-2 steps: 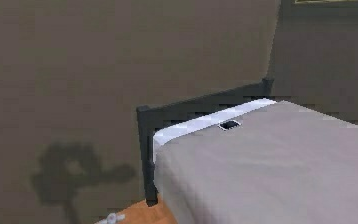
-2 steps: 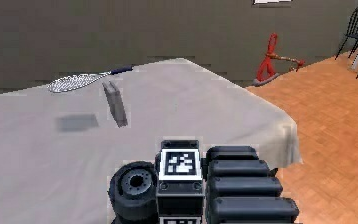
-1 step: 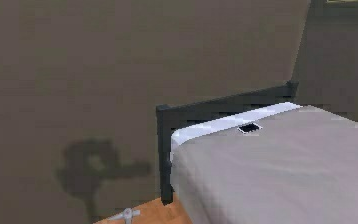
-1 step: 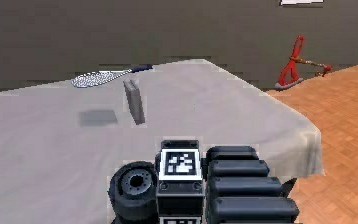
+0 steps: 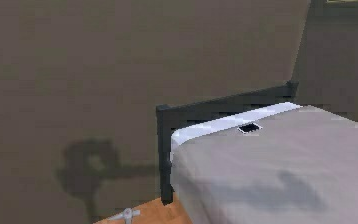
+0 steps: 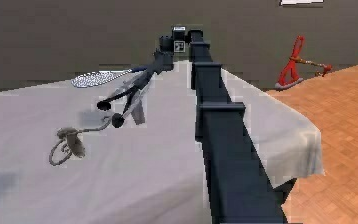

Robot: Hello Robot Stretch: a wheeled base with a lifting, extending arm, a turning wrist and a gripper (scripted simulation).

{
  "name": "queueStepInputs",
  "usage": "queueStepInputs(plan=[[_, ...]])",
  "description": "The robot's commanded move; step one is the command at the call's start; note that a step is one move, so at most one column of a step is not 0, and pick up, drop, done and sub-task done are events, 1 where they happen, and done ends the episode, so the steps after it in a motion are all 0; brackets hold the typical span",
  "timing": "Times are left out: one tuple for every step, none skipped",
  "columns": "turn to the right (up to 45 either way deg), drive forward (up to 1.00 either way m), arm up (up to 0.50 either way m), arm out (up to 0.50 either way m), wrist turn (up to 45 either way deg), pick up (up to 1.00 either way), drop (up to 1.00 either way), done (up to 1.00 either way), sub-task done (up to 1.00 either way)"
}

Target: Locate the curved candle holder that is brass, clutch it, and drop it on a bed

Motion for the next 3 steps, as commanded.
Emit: queueStepInputs(plan=[[0.0, 0.0, 0.0, 0.0, 39.0, 0.0, 0.0, 0.0, 0.0], [0.0, 0.0, -0.04, 0.0, 0.0, 0.0, 0.0, 0.0, 0.0], [0.0, 0.0, -0.32, 0.0, 0.0, 0.0, 0.0, 0.0, 0.0]])
